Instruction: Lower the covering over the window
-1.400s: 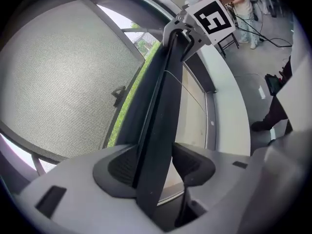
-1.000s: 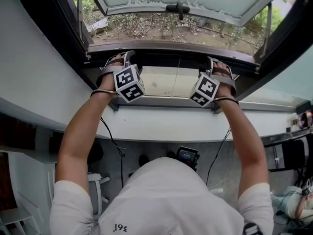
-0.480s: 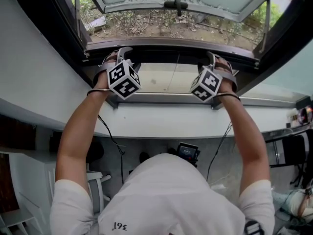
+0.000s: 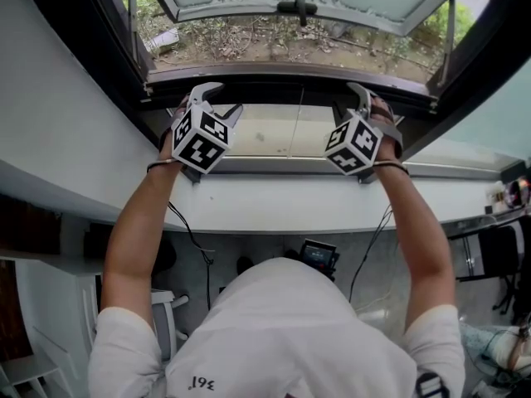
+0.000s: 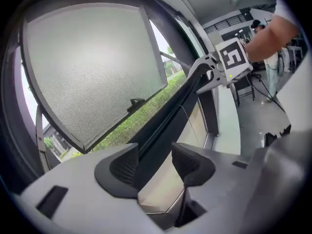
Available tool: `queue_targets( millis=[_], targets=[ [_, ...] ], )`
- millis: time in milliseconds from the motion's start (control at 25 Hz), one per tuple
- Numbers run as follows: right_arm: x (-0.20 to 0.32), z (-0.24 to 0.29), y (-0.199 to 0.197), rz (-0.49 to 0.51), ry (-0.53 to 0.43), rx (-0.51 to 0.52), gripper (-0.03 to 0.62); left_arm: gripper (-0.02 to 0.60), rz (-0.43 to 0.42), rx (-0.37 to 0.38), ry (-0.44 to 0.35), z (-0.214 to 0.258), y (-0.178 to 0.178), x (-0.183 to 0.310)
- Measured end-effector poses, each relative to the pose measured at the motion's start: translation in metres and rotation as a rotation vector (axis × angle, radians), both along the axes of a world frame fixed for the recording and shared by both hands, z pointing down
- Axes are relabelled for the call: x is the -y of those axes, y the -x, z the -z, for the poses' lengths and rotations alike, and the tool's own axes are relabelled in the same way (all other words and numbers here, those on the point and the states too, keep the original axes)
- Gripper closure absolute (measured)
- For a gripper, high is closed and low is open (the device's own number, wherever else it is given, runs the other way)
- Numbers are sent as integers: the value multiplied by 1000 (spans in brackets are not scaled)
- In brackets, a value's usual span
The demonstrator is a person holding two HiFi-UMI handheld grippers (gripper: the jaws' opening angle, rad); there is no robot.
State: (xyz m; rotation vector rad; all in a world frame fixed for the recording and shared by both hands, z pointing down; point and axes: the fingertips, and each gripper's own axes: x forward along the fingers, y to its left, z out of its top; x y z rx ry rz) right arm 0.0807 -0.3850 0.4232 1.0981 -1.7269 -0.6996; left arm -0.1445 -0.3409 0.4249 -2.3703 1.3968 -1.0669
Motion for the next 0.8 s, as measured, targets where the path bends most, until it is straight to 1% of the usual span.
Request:
queue_targets(
  millis=[80,120,280,440,600,800],
  targets=[
    [-3,3,1,-4,8,33,391,362,16,-70,1,5,-3,-4],
    [-5,5,1,-4,8,42,391,362,19,-91,0,7,-4,-6],
    [-10,13,-1,-4,-6,56,395,362,7,-121,-15,17,-12,-13],
    [-16,21,-1,-12,-1,101,395,362,2,-195,-33,32,-17,-22],
    [-22,34,-2,-22,-2,171,399,364,-3,-255,-42,41,-22,-30],
    [-33,50,1,-30,-8,291,424,364,7,-393,-41,52,-25,-40]
  ],
)
